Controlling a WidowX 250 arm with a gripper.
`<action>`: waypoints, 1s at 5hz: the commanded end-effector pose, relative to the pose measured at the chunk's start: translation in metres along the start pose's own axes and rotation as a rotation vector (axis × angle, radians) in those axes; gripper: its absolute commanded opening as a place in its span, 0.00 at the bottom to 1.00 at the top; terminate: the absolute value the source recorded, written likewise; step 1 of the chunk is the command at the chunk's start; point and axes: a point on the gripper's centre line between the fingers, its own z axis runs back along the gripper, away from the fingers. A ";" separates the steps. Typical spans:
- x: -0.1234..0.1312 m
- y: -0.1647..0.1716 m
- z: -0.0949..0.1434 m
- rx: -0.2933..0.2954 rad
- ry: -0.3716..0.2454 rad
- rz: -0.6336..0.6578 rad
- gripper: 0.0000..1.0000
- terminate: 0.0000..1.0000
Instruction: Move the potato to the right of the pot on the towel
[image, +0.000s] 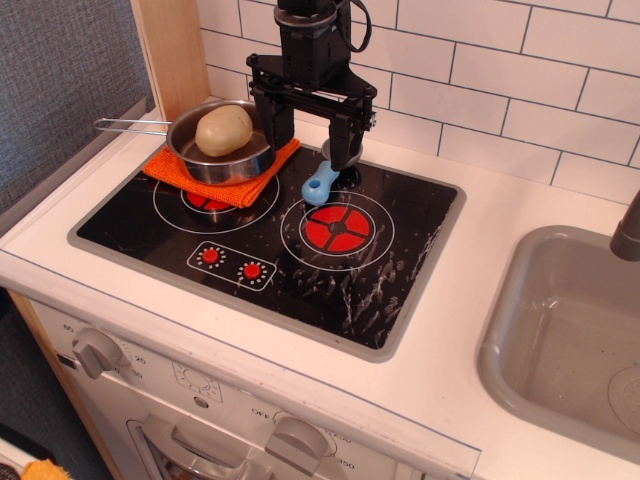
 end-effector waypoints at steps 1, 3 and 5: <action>0.000 0.000 0.000 0.000 0.000 0.000 1.00 0.00; 0.024 0.061 0.035 0.043 -0.104 0.145 1.00 0.00; 0.023 0.108 0.023 0.080 -0.077 0.226 1.00 0.00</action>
